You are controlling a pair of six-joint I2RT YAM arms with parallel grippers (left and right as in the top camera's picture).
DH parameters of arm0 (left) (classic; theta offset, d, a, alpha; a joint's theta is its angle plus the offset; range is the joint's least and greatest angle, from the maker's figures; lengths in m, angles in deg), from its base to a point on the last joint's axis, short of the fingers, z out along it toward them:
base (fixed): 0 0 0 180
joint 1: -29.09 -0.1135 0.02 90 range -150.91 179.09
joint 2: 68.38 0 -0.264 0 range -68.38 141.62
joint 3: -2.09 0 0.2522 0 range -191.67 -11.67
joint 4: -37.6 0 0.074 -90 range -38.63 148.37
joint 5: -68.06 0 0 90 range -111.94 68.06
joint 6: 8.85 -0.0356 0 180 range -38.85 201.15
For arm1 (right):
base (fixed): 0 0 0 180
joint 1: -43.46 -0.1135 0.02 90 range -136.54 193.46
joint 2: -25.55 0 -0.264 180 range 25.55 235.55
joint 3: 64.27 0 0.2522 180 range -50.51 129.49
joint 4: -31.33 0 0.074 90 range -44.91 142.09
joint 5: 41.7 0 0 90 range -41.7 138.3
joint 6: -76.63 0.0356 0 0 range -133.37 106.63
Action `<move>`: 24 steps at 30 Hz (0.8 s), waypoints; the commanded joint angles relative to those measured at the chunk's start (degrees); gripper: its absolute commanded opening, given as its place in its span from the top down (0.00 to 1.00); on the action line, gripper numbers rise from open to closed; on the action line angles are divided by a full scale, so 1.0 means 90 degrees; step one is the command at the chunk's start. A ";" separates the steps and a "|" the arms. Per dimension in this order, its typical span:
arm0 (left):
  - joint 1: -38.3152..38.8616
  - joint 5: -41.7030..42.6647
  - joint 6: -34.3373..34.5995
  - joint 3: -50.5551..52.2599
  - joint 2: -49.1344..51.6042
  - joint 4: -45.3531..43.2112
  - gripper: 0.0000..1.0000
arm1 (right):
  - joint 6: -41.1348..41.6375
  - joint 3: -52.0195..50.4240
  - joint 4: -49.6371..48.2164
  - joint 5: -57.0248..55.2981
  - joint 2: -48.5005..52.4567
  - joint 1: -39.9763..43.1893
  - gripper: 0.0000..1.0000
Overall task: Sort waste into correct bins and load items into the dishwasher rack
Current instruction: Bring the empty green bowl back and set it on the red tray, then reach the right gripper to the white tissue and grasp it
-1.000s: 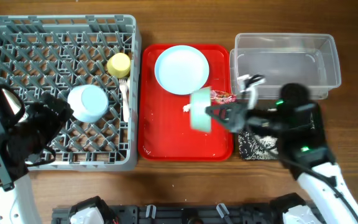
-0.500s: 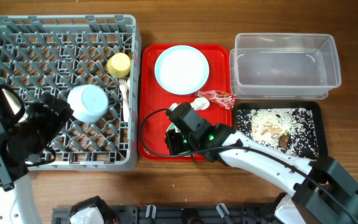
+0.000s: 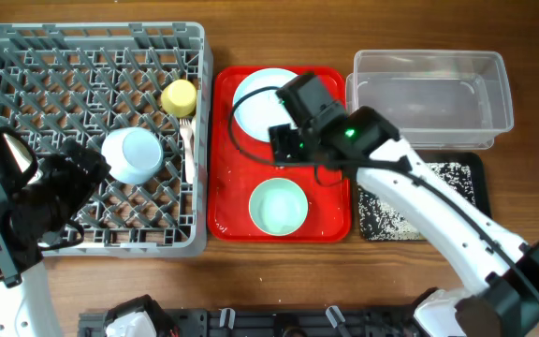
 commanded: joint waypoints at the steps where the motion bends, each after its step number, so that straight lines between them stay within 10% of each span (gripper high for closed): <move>1: -0.0022 -0.0039 -0.0029 -0.0007 -0.0005 -0.0002 0.00 | 0.0070 -0.0197 0.0015 -0.0199 0.0644 0.0170 0.33; 13: -0.0022 -0.0039 -0.0029 -0.0007 -0.0005 0.0000 0.00 | 0.0070 -0.0197 -0.0427 -0.0223 0.2599 0.0170 0.28; 21: -0.0022 -0.0039 -0.0027 -0.0007 -0.0005 -0.0002 0.00 | 0.0073 -0.0197 -0.0447 -0.0172 0.2599 0.0168 0.96; 24: -0.0022 -0.0039 -0.0029 -0.0007 -0.0005 -0.0002 0.00 | 0.0073 -0.0148 -0.0143 -0.0172 0.2441 0.0168 0.95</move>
